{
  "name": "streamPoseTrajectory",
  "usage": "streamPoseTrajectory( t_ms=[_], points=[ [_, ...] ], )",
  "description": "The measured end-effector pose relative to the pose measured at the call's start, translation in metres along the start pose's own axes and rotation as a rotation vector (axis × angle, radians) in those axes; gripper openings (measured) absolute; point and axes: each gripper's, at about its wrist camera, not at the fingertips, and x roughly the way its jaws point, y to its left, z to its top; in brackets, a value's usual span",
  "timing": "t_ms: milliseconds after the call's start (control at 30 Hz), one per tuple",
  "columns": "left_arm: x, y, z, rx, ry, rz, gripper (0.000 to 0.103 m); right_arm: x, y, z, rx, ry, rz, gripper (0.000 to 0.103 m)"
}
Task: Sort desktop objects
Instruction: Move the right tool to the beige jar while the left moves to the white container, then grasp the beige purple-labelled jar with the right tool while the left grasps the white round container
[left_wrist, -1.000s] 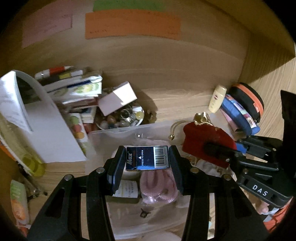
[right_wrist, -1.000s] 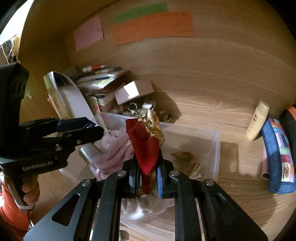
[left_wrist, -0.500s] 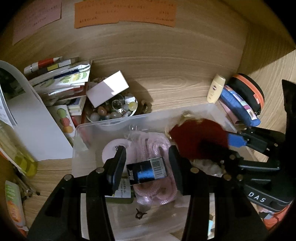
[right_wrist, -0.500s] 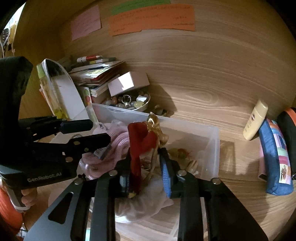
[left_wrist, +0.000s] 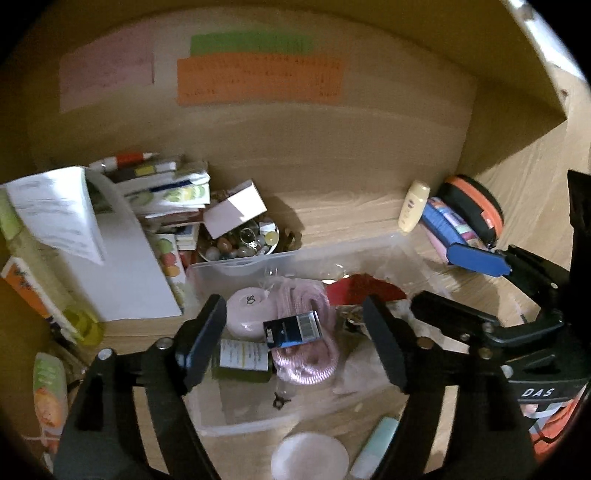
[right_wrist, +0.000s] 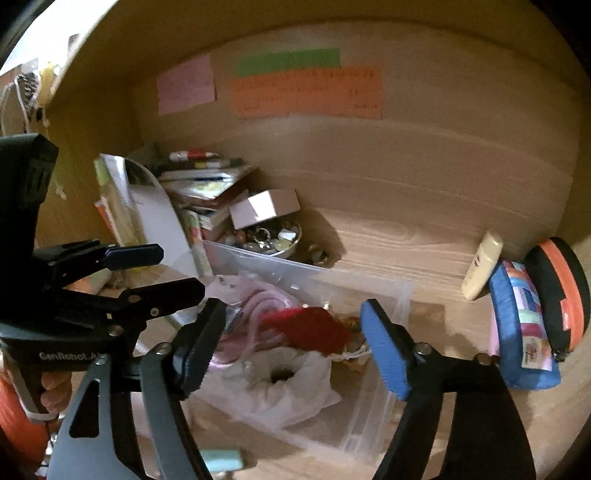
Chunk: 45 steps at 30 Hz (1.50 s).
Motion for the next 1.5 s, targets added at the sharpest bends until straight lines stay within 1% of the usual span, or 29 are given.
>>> streamPoseTrajectory(
  t_ms=[100,133,167,300,500,600,667,800,867,1000,1100,1133,1167,1267,1333,1500],
  points=[
    [-0.019,0.002,-0.005,-0.002,-0.025,0.016,0.088,-0.018,0.005,-0.003,-0.006,-0.013,0.001,0.076],
    [-0.024,0.003,-0.008,-0.003,-0.032,0.021,0.09,-0.024,0.008,-0.005,-0.009,-0.017,-0.001,0.081],
    [-0.03,0.005,-0.011,-0.006,-0.039,0.028,0.09,-0.031,0.011,-0.009,-0.009,-0.022,-0.002,0.084],
    [-0.043,0.012,-0.03,-0.009,-0.027,0.064,0.091,-0.05,0.023,-0.025,0.0,-0.029,0.02,0.085],
    [-0.049,0.026,-0.063,-0.037,0.022,0.098,0.091,-0.067,0.044,-0.065,0.054,0.012,0.088,0.085],
    [-0.052,0.033,-0.082,-0.052,0.048,0.115,0.091,-0.071,0.062,-0.087,0.061,0.038,0.117,0.085],
    [-0.053,0.037,-0.093,-0.068,0.063,0.117,0.091,-0.073,0.073,-0.099,0.053,0.048,0.116,0.085],
    [-0.055,0.046,-0.113,-0.11,0.094,0.11,0.091,-0.067,0.095,-0.12,0.024,0.078,0.08,0.085],
    [-0.055,0.05,-0.123,-0.129,0.111,0.107,0.091,-0.057,0.103,-0.13,0.017,0.108,0.074,0.085],
    [-0.052,0.054,-0.139,-0.149,0.148,0.101,0.091,-0.038,0.107,-0.148,0.045,0.168,0.062,0.085],
    [-0.045,0.051,-0.146,-0.151,0.179,0.085,0.091,-0.03,0.105,-0.156,0.064,0.172,0.039,0.082],
    [-0.04,0.048,-0.148,-0.149,0.191,0.079,0.091,-0.029,0.104,-0.158,0.069,0.176,0.042,0.073],
    [-0.037,0.046,-0.148,-0.145,0.199,0.072,0.091,-0.028,0.102,-0.159,0.076,0.181,0.064,0.067],
    [-0.022,0.033,-0.147,-0.125,0.223,0.038,0.091,-0.03,0.097,-0.161,0.102,0.185,0.103,0.067],
    [-0.015,0.026,-0.144,-0.115,0.229,0.028,0.091,-0.033,0.09,-0.163,0.118,0.193,0.122,0.067],
    [0.01,0.013,-0.135,-0.098,0.264,0.014,0.091,-0.049,0.076,-0.157,0.153,0.167,0.127,0.067]
  ],
)
